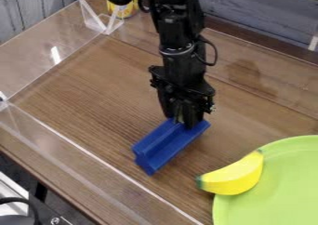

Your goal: Put the blue object in the green plate

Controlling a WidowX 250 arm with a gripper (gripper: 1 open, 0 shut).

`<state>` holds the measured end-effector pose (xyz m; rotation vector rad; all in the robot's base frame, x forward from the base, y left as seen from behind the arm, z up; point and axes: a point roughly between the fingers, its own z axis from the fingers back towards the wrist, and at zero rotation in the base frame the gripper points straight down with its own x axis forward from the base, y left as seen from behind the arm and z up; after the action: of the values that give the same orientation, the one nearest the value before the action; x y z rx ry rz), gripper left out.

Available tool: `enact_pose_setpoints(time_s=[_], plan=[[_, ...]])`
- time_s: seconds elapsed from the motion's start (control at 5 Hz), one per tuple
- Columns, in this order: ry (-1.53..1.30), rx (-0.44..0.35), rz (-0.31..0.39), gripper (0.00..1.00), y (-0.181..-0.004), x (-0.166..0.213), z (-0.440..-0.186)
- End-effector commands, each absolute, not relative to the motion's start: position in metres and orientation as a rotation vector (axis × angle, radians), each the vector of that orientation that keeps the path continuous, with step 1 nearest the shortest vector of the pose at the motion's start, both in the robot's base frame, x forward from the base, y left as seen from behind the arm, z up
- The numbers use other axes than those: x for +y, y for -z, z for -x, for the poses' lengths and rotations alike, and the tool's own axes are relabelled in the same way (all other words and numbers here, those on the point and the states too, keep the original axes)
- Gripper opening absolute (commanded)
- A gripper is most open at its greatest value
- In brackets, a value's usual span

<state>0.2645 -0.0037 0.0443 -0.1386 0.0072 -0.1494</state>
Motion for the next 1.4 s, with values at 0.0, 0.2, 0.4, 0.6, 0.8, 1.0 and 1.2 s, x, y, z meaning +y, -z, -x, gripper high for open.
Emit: enact_pose_setpoints(time_s=[0.0, 0.2, 0.4, 0.6, 0.8, 1.0, 1.2], plan=[[0.155, -0.012, 0.122, 0.0, -0.053, 0.003, -0.27], [0.166, -0.008, 0.113, 0.0, -0.056, 0.005, -0.27], [0.174, -0.005, 0.114, 0.0, -0.058, 0.006, -0.269], [0.181, -0.002, 0.116, 0.0, -0.059, 0.008, -0.268], [0.189, 0.001, 0.118, 0.0, -0.061, 0.009, -0.267], [0.197, 0.004, 0.121, 0.0, -0.062, 0.01, -0.266], [0.204, 0.007, 0.125, 0.0, -0.064, 0.011, -0.265]])
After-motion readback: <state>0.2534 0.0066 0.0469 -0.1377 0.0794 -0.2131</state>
